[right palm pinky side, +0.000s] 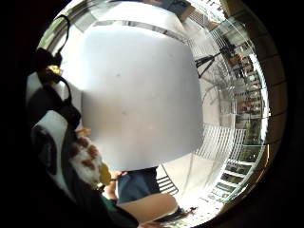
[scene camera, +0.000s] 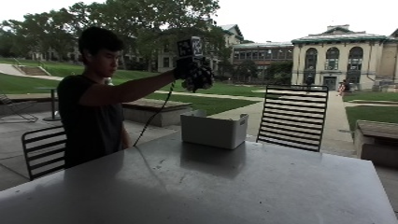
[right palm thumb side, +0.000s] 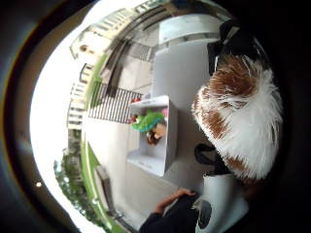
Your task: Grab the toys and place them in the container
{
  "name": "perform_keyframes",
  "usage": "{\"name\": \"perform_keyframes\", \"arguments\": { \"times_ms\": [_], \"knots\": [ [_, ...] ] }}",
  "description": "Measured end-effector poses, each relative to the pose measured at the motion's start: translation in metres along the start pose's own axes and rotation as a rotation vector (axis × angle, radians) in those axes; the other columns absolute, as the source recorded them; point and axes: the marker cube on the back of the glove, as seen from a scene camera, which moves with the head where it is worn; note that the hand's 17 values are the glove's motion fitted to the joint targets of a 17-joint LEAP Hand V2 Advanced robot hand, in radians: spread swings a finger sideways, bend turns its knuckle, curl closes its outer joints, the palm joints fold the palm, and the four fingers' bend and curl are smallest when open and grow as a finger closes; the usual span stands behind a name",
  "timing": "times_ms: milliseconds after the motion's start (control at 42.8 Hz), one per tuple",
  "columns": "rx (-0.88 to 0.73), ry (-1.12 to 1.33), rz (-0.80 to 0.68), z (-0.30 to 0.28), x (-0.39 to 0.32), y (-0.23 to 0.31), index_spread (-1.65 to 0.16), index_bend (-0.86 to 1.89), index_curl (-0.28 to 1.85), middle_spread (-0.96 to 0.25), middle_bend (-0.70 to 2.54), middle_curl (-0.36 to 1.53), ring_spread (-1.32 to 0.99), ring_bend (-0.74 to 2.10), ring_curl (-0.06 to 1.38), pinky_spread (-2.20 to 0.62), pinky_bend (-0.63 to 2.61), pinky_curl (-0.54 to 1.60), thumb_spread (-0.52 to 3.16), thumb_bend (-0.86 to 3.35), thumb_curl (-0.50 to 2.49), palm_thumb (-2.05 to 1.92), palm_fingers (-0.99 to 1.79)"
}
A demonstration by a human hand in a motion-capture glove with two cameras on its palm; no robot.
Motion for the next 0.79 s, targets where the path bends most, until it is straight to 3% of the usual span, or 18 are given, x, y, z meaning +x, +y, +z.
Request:
{"name": "perform_keyframes", "arguments": {
  "times_ms": [140,280,420,677,724,747,794],
  "knots": [
    [0.008,-0.026,-0.052,-0.003,-0.086,0.018,-0.43,0.15,0.38,-0.50,0.26,0.56,-0.44,1.03,0.46,-0.44,0.86,0.35,0.78,0.22,0.96,0.66,1.01],
    [0.001,-0.038,-0.068,-0.001,-0.103,0.021,-0.43,0.14,0.38,-0.49,0.22,0.58,-0.45,1.02,0.46,-0.44,0.87,0.36,0.78,0.21,0.99,0.66,0.99],
    [-0.013,-0.106,-0.390,0.042,-0.164,0.039,-0.43,0.13,0.37,-0.47,0.18,0.58,-0.44,1.00,0.46,-0.44,0.88,0.37,0.79,0.21,1.02,0.66,0.95],
    [-0.122,-0.060,-0.536,0.099,-0.206,0.066,-0.42,0.12,0.35,-0.41,0.16,0.57,-0.44,1.01,0.46,-0.43,0.93,0.38,0.82,0.19,1.05,0.65,0.86],
    [-0.179,-0.089,-0.537,0.107,-0.207,0.068,-0.40,-0.15,0.25,-0.36,0.04,0.54,-0.41,1.04,0.47,-0.41,1.14,0.45,0.97,0.12,0.99,0.49,0.54],
    [-0.207,-0.131,-0.546,0.108,-0.205,0.069,-0.38,-0.17,0.24,-0.29,-0.02,0.51,-0.36,1.00,0.47,-0.38,1.25,0.49,0.99,-0.01,0.90,0.31,0.21],
    [-0.235,-0.192,-0.577,0.108,-0.198,0.067,-0.36,-0.09,0.24,-0.24,0.05,0.51,-0.31,1.01,0.50,-0.34,1.36,0.53,1.02,-0.09,0.83,0.17,0.05]
  ]
}}
